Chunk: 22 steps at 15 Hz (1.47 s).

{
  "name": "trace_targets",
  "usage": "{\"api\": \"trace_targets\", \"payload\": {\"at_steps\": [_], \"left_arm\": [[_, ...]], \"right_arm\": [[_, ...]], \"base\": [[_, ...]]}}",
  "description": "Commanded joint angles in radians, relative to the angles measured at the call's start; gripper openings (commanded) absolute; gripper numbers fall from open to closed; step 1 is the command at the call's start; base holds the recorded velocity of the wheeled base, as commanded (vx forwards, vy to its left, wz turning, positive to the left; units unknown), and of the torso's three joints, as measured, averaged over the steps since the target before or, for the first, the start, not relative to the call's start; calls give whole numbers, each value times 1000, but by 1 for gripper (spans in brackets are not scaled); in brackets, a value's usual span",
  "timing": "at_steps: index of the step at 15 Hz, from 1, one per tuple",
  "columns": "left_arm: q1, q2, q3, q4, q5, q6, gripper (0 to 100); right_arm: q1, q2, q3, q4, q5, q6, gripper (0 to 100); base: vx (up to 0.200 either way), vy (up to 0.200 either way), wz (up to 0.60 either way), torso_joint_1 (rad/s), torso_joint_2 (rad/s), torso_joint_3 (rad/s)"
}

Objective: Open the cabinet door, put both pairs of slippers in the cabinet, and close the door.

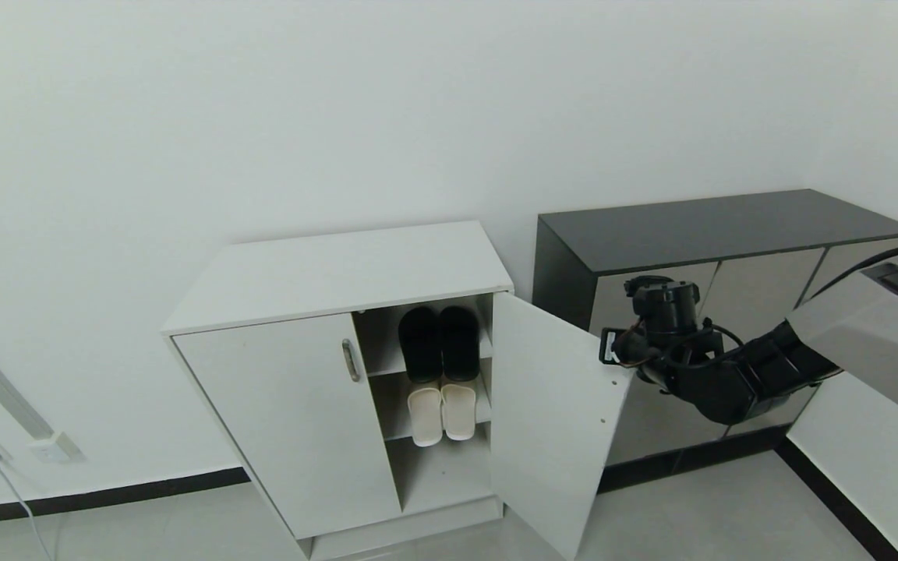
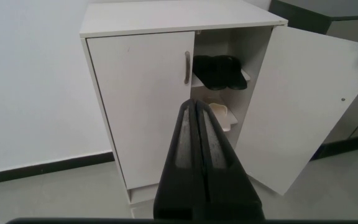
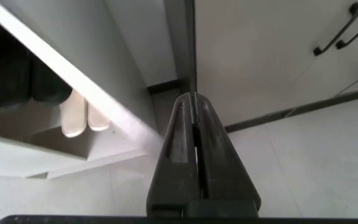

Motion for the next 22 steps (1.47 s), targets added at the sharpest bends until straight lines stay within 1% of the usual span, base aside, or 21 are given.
{"api": "trace_targets", "payload": {"at_steps": [1,8,13,14,15,17,18,19,22], "left_arm": [[0,1,0,0,0,-1,0],[0,1,0,0,0,-1,0],[0,1,0,0,0,-1,0],[0,1,0,0,0,-1,0],[0,1,0,0,0,-1,0],[0,1,0,0,0,-1,0],[0,1,0,0,0,-1,0],[0,1,0,0,0,-1,0],[0,1,0,0,0,-1,0]], "right_arm": [[25,-23,22,1,1,0,0],[177,-172,155,6,4,0,0],[195,-105,155,0,2,0,0],[254,-80,157,0,7,10,0],[277,-82,160,-2,11,23,0],[315,-100,181,-23,47,57,0],[338,-140,217,-35,90,60,0],[346,-164,238,-41,111,62,0],[350,-207,306,-107,123,-3,0]], "base": [[0,0,0,0,0,0],[0,0,0,0,0,0],[0,0,0,0,0,0],[0,0,0,0,0,0],[0,0,0,0,0,0],[0,0,0,0,0,0],[0,0,0,0,0,0],[0,0,0,0,0,0],[0,0,0,0,0,0]]}}
